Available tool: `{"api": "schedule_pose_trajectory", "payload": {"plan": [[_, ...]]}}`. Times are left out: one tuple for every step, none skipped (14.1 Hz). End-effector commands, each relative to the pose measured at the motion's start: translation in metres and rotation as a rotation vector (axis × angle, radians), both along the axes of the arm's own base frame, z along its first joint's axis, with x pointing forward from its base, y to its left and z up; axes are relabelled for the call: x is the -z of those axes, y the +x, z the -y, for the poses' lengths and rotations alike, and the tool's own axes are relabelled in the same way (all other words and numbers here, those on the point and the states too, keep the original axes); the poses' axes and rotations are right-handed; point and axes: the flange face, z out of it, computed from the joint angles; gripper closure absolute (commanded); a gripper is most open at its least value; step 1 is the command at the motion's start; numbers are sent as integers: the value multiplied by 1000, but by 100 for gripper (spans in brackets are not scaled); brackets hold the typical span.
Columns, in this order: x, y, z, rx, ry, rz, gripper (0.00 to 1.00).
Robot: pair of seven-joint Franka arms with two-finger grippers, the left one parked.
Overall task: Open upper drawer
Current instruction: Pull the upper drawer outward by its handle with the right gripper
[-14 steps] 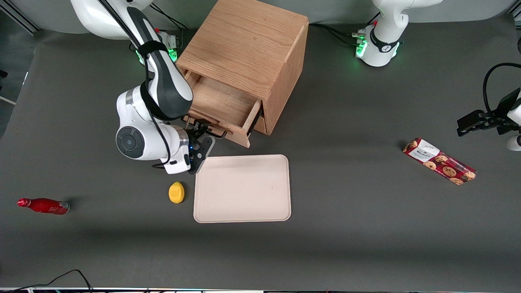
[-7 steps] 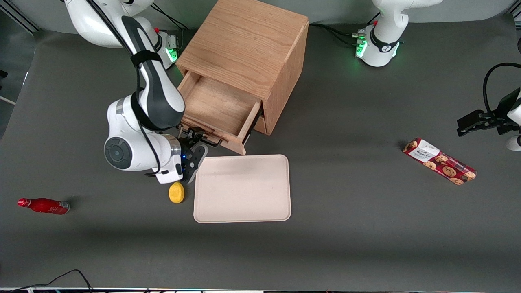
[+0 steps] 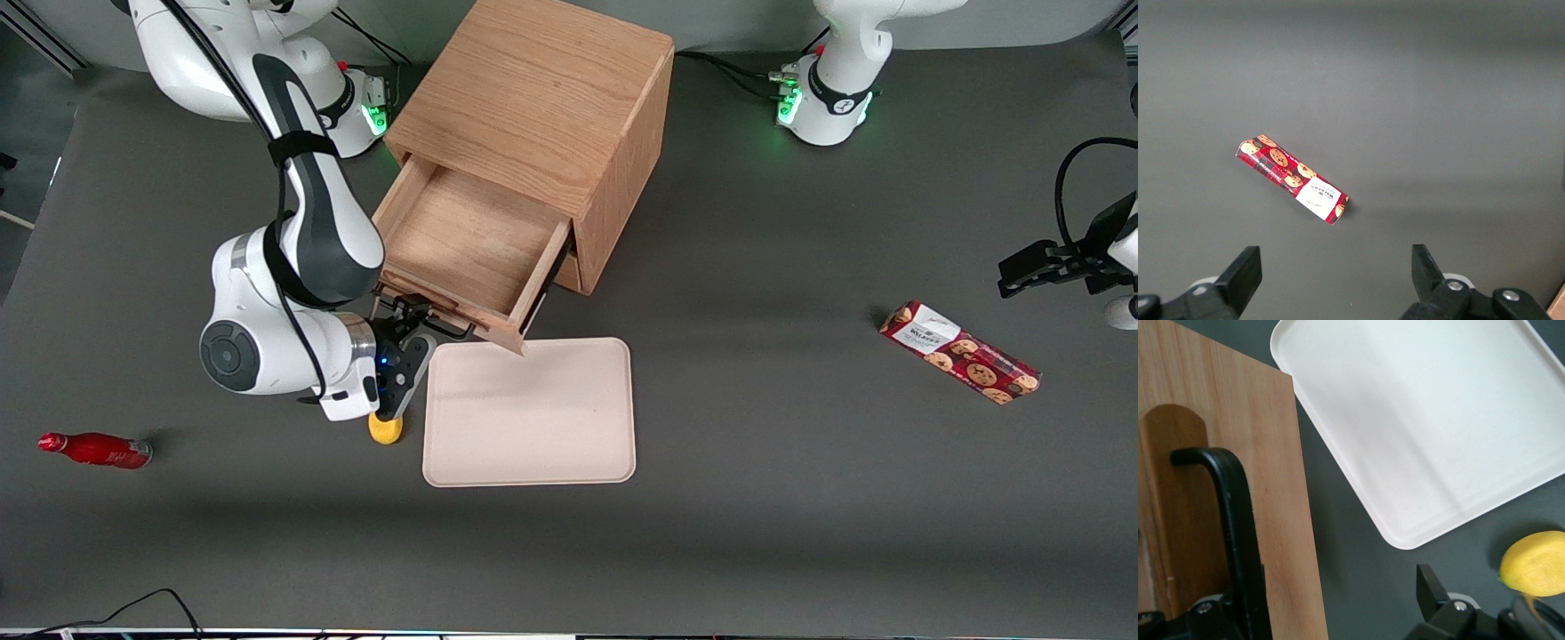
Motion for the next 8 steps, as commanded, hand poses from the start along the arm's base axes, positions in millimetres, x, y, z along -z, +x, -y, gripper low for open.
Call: {"api": "schedule_pose_trajectory", "payload": {"plan": [[0, 13, 2, -21, 30, 1, 0], [0, 14, 2, -23, 29, -2, 0], [-2, 17, 7, -18, 31, -5, 0], [-2, 19, 7, -19, 31, -4, 0], [-3, 22, 12, -24, 35, -1, 0], [-3, 24, 15, -25, 36, 2, 0], [-4, 26, 17, -22, 37, 5, 0], [-3, 29, 22, -14, 36, 5, 0]]}}
